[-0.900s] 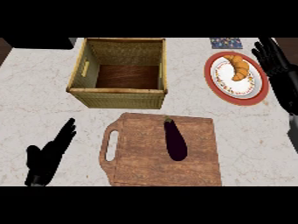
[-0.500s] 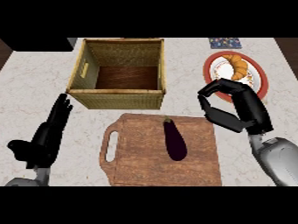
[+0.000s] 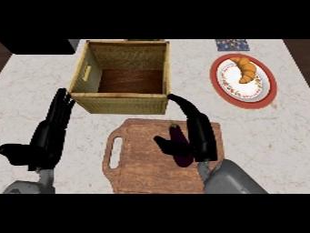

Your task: Pick the eggplant from the cutting board and place it in the basket

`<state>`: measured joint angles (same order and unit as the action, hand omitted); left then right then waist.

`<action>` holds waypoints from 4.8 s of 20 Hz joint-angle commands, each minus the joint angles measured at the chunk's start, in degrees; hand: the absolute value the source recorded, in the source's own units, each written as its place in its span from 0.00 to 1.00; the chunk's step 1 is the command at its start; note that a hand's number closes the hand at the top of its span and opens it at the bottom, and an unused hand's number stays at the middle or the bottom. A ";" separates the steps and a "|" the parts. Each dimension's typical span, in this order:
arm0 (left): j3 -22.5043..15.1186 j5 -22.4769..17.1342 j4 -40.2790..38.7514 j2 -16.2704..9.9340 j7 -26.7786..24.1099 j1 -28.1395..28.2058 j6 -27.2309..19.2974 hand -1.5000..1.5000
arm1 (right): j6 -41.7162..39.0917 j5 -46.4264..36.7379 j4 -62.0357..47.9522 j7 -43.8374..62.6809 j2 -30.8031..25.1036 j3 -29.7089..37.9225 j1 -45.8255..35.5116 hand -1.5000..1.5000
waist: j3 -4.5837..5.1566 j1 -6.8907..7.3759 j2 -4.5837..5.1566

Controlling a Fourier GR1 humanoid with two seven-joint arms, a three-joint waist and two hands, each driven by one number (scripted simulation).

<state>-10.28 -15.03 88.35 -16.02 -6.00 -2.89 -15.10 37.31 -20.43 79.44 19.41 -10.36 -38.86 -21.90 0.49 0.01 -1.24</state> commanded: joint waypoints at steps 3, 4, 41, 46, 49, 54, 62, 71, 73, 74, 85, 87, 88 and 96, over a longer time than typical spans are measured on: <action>1.54 -0.04 1.00 -0.45 1.34 -0.04 -1.72 0.50 | -0.09 -16.75 -7.06 20.61 -4.48 -0.05 -5.47 0.00 | 0.47 -2.38 -1.16; 0.77 0.68 0.96 -0.32 0.60 0.37 -1.58 0.50 | -2.99 -17.97 -7.09 24.18 -4.43 -0.12 -7.83 0.00 | 0.58 -2.24 -1.35; 0.02 2.75 7.43 0.80 4.60 1.75 -2.91 0.50 | -49.21 -19.50 1.78 65.80 10.29 -0.52 -15.20 0.00 | -0.45 -0.57 0.66; -0.02 2.62 5.40 2.38 3.94 0.92 -2.36 0.50 | -48.10 -22.56 3.36 64.18 10.29 -1.49 -11.26 0.00 | -0.46 -0.80 0.91; 0.44 2.43 6.05 2.30 4.72 0.31 -2.22 0.50 | -50.91 -23.71 2.63 65.72 10.29 -0.09 -14.19 0.00 | -0.44 -0.38 0.93; 0.04 3.75 6.39 1.95 3.90 1.46 -1.70 0.50 | -48.95 -25.64 2.72 65.61 10.29 -1.68 -11.43 0.00 | -0.46 0.04 0.97; -1.61 5.72 4.72 5.12 2.88 0.75 -2.84 0.50 | -44.44 -27.61 -4.67 59.18 10.30 -0.89 -8.66 0.00 | -0.46 0.26 1.33; 2.24 3.27 7.83 2.08 3.95 3.35 0.30 0.50 | -45.39 -28.32 -0.27 59.57 10.29 -0.12 -3.38 0.00 | -0.46 0.16 1.03; 1.57 5.06 4.27 3.49 4.72 -1.58 -0.86 0.50 | -42.66 -25.82 -5.86 59.03 10.29 -0.73 -7.07 0.00 | -0.48 0.59 1.33; 2.41 3.36 7.10 2.49 5.69 0.95 0.32 0.50 | -44.05 -25.66 -3.82 59.41 10.29 -0.10 -6.16 0.00 | -0.48 0.63 1.18; 2.09 5.73 7.31 4.08 6.32 0.08 -0.50 0.50 | -43.32 -27.15 -7.12 55.72 10.30 2.04 -5.45 0.00 | -0.48 0.22 1.16; 4.03 3.68 4.64 3.35 4.42 1.05 1.98 0.50 | -39.01 -26.65 -9.60 54.88 10.30 -0.56 -3.93 0.00 | -0.47 0.59 1.31; 1.90 5.73 6.23 4.39 4.48 1.82 0.76 0.50 | -38.33 -27.24 -11.98 53.41 10.29 1.99 -5.82 0.00 | -0.49 0.69 1.31; 1.96 6.62 6.99 5.55 5.94 1.41 0.62 0.50 | -42.01 -26.83 -8.61 52.31 10.29 1.92 -2.92 1.00 | -0.48 0.26 1.19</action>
<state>-8.33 -8.68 95.28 -11.02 -0.26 -1.76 -14.65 -1.65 -49.17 71.07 64.44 -1.44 -35.65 -25.80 0.27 0.16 -0.99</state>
